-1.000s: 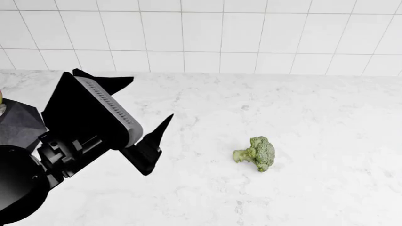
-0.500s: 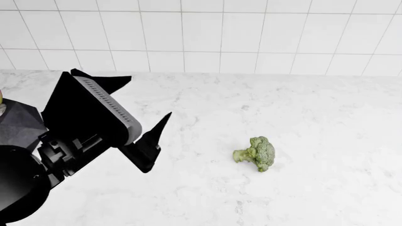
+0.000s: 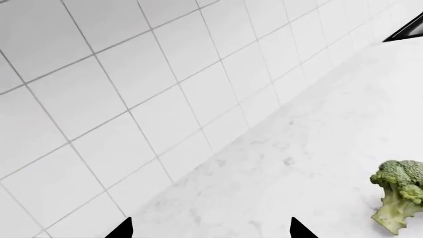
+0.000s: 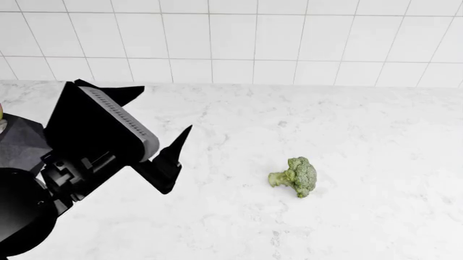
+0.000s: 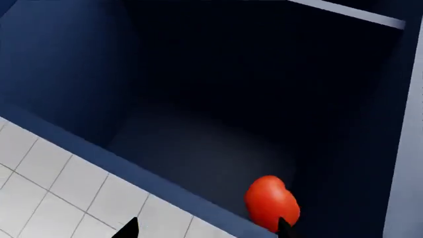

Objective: Pick the broccoli, tomato from the counter and place them in the cabinet. Then close the cabinet.

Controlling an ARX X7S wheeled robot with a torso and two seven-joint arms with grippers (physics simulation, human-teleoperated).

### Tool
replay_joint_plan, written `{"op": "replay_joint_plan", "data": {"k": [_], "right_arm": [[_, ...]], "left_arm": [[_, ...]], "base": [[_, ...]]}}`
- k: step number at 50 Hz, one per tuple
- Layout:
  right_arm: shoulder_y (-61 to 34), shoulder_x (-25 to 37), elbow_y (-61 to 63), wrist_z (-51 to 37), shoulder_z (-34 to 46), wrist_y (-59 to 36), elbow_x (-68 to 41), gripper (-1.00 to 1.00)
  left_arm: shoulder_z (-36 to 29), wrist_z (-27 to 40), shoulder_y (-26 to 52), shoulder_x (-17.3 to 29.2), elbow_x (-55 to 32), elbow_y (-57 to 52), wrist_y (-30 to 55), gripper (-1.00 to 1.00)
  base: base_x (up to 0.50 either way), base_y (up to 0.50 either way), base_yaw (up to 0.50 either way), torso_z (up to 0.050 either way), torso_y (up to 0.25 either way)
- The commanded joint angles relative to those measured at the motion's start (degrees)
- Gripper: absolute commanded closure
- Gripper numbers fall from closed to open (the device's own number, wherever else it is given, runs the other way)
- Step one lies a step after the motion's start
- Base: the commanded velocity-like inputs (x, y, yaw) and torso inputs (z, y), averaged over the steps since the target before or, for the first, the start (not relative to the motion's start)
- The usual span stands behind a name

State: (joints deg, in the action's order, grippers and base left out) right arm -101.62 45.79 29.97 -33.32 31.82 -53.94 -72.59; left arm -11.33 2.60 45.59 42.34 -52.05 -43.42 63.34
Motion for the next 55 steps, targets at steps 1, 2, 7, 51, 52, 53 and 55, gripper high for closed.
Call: {"op": "replay_joint_plan", "data": {"k": [1,2,7,51,52,53,55], "right_arm": [[8.70,6.70,-1.95,-1.93,-4.08,1.67,-7.97,-1.00],[9.67,7.26,-2.76,-1.60,-4.61,2.24,-8.66,-1.00],[15.61,10.04,-6.36,1.35,-5.77,4.54,-10.54,-1.00],[33.07,10.26,-21.05,11.72,0.12,1.90,-20.00,-1.00],[33.51,10.47,-20.43,12.40,-0.01,2.33,-19.67,-1.00],[33.89,10.68,-19.89,13.15,-0.11,2.70,-19.28,-1.00],[34.61,11.14,-18.89,14.24,-0.32,3.37,-18.66,-1.00]], "left_arm": [[0.82,1.54,0.35,-0.20,-1.35,-0.40,0.90,-1.00],[0.74,1.58,0.45,-0.26,-1.32,-0.33,0.90,-1.00],[0.27,1.45,-0.06,-0.42,-0.56,0.16,0.06,-1.00],[-1.46,1.22,-1.43,0.06,0.76,1.05,-2.44,-1.00],[-1.41,1.32,-1.47,0.08,0.62,0.96,-2.36,-1.00],[-1.36,1.43,-1.53,0.10,0.51,0.86,-2.30,-1.00],[-1.30,1.55,-1.65,0.17,0.38,0.74,-2.27,-1.00]], "base": [[0.00,0.00,0.00,0.000,0.000],[0.00,0.00,0.00,0.000,0.000],[0.00,0.00,0.00,0.000,0.000],[0.00,0.00,0.00,0.000,0.000],[0.00,0.00,0.00,0.000,0.000],[0.00,0.00,0.00,0.000,0.000],[0.00,0.00,0.00,0.000,0.000]]}}
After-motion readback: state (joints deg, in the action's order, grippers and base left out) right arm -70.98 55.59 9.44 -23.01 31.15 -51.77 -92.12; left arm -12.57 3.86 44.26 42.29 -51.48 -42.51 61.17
